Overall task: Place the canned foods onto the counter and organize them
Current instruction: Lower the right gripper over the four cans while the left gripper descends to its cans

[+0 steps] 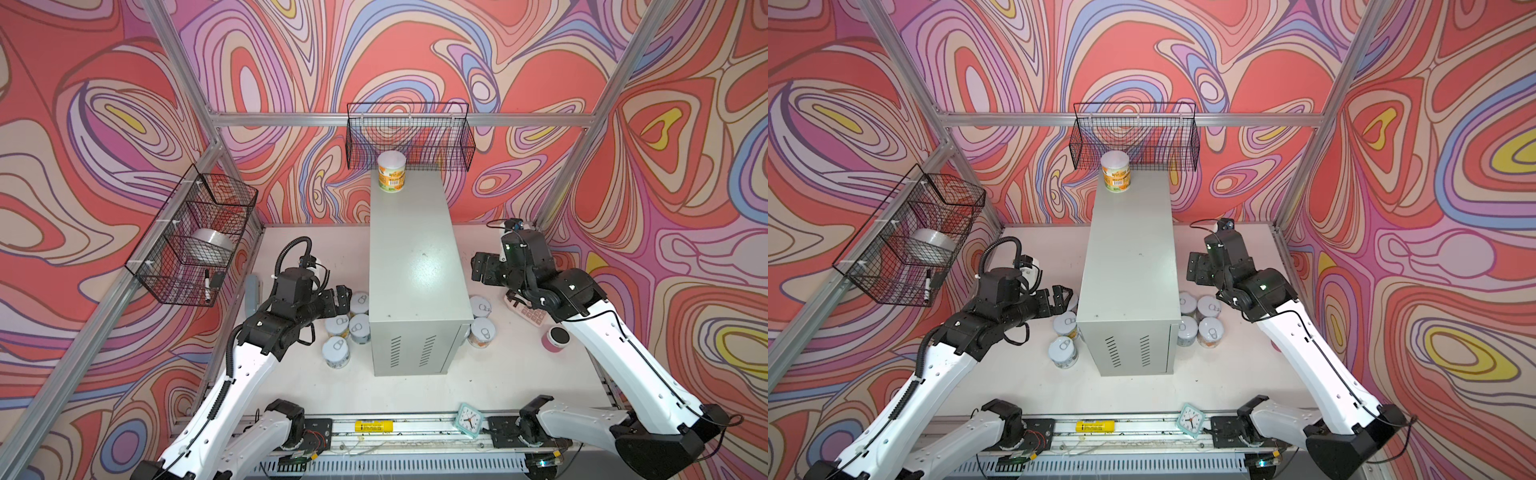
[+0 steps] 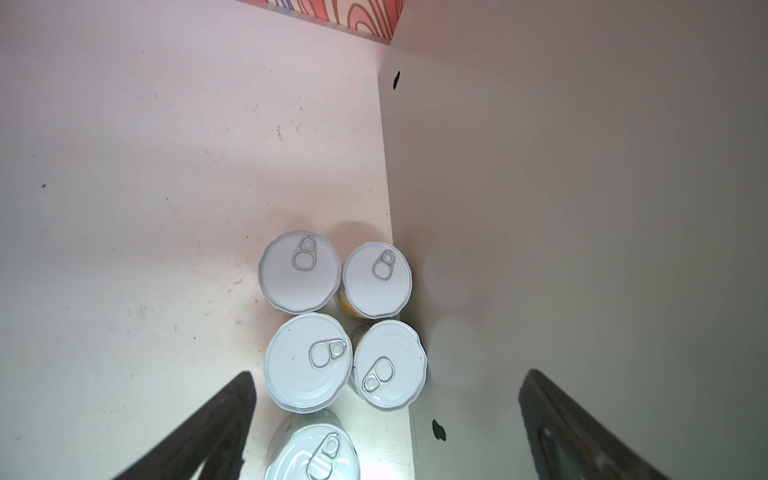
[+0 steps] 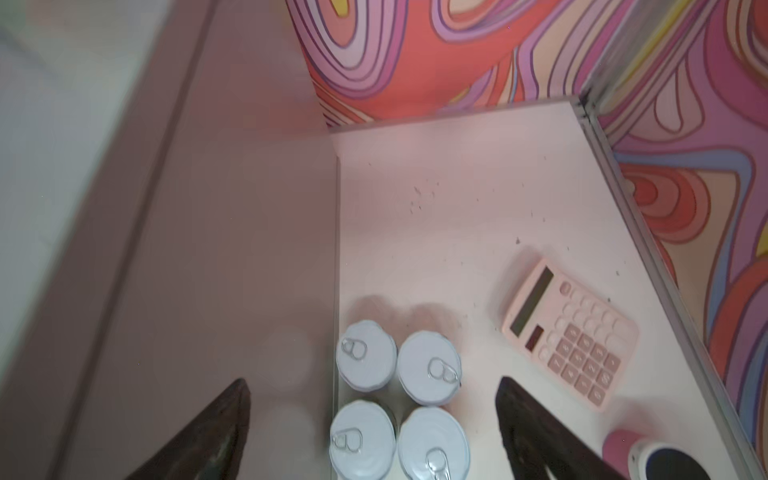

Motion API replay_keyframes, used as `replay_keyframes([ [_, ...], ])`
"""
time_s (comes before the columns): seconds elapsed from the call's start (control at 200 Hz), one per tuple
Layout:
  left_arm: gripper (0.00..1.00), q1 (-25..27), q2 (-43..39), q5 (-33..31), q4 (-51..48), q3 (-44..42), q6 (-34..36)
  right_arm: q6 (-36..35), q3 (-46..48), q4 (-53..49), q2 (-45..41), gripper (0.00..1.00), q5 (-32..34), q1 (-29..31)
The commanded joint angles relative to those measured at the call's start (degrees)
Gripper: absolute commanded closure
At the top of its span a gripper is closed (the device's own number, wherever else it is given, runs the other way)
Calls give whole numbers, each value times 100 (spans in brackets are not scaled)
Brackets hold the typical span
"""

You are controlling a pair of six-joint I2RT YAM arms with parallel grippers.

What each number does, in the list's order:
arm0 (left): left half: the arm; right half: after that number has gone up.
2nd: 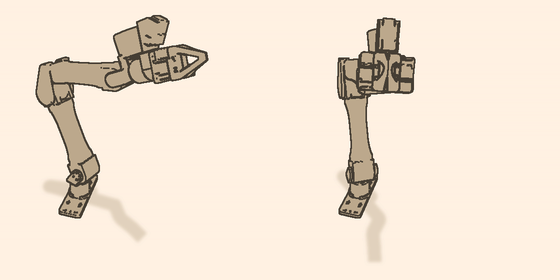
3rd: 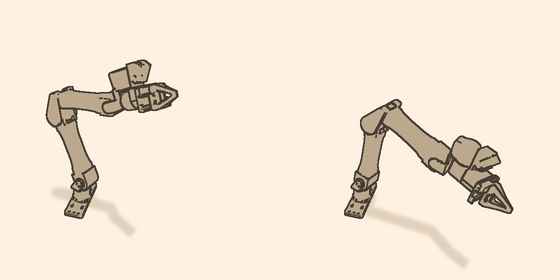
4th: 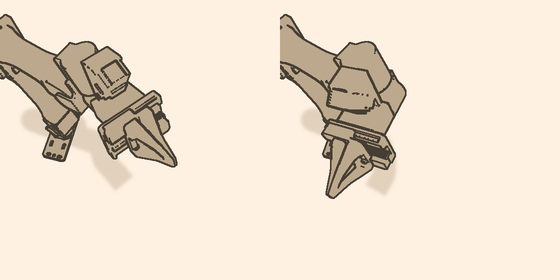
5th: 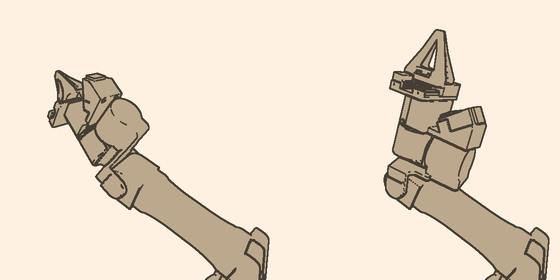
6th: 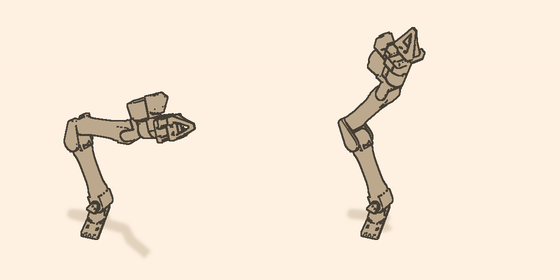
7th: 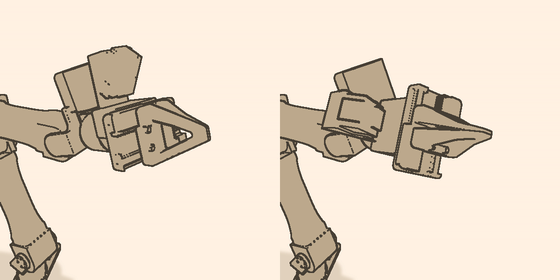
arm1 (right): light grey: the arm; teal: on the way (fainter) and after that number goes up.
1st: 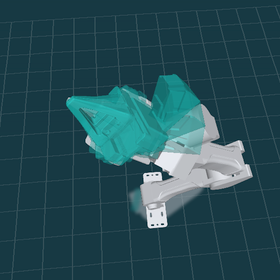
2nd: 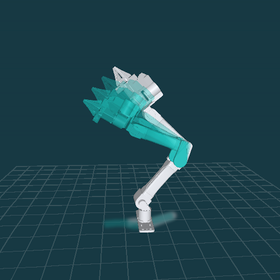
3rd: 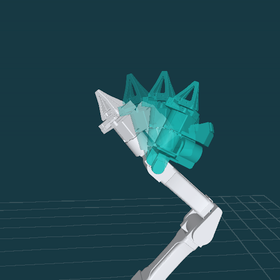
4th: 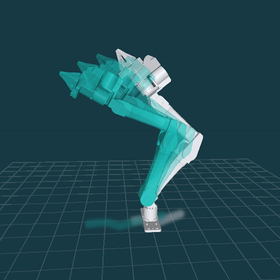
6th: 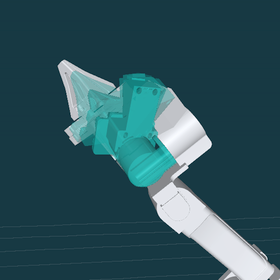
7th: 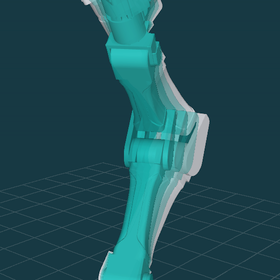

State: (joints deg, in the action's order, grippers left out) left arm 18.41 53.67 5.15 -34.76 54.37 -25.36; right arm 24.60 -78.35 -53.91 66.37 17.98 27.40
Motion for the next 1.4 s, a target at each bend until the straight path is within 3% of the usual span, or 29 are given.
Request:
replay_keyframes([
  [0.0, 0, 38, -45, 174, 158, -112, -99, 821, 692, -502, -483, 5, 23, -14],
  [0.195, 0, 48, 49, 347, 224, -138, -78, 1616, 2193, -408, -1099, 4, -343, -12],
  [0.461, 0, 255, 193, 318, 529, -346, -274, 2357, 3629, 477, -1128, 3, -735, -12],
  [0.671, 0, 408, 94, -285, -79, -385, -331, 2386, 3596, 741, -977, 3, -755, -15],
  [0.836, 1, 646, -173, -1305, -1332, -414, -920, 2320, 3347, 549, -995, 3, -744, -9],
  [0.916, 1, 801, -296, -1450, -1581, -663, -1278, 2250, 3219, 440, -1053, 3, -700, -15],
  [1.157, 0, 1725, -637, -1960, -1069, -1727, -2201, 2097, 3042, 390, -1059, 3, -668, -15],
  [1.397, 0, 1753, -622, -2066, -170, -2306, -2306, 2046, 3097, 348, -1209, 2, -552, -8],
])
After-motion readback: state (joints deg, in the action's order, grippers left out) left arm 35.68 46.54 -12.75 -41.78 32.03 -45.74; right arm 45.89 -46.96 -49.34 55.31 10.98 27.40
